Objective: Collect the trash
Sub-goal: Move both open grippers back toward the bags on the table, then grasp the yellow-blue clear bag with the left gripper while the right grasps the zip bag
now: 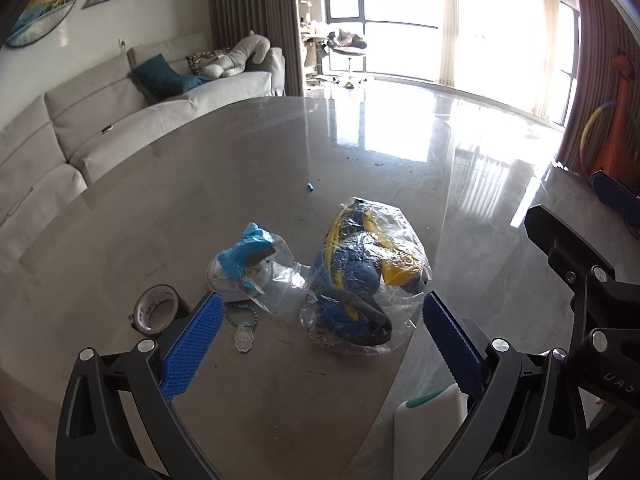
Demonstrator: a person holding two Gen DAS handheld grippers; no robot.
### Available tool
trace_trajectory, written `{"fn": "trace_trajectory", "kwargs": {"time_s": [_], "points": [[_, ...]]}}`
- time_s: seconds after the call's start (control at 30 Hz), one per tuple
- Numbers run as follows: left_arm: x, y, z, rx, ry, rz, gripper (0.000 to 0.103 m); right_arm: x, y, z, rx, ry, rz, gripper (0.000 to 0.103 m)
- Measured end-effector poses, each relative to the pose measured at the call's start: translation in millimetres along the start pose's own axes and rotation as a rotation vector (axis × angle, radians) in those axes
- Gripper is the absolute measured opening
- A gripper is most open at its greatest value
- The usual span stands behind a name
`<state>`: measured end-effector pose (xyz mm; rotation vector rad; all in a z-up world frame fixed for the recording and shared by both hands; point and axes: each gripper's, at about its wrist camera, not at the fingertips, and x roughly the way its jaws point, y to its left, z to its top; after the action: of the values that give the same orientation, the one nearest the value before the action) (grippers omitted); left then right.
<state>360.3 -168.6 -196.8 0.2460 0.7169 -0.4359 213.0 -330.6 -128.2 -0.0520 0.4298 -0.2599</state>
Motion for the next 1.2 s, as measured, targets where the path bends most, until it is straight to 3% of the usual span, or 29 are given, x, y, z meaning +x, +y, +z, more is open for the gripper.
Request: {"fn": "trace_trajectory", "kwargs": {"time_s": [0.2,0.37,0.63,0.7,0.8,1.2], "points": [[22.5,-30.2,10.1,0.053,-0.005,-0.006,0.098,-0.4,-21.3,-8.6,0.034,0.011,-0.023,0.099],[44.5,-32.7,8.4,0.017,0.036,-0.029,0.097,5.8,-30.4,-14.8,0.044,0.024,-0.028,0.099],[47.4,-34.1,-1.4,0.019,0.048,-0.032,0.053,13.9,-28.1,-22.0,0.053,0.026,0.000,0.099],[46.3,-36.5,-3.8,0.044,0.045,-0.006,0.033,15.0,-26.5,-22.6,0.056,0.028,0.003,0.099],[36.3,-35.1,-2.1,0.053,0.021,0.045,0.018,13.1,-25.2,-20.8,0.061,0.017,0.008,0.099],[-34.5,22.0,1.2,-0.025,-0.098,0.147,0.017,11.4,2.0,-8.7,0.086,-0.010,0.100,0.099]]}}
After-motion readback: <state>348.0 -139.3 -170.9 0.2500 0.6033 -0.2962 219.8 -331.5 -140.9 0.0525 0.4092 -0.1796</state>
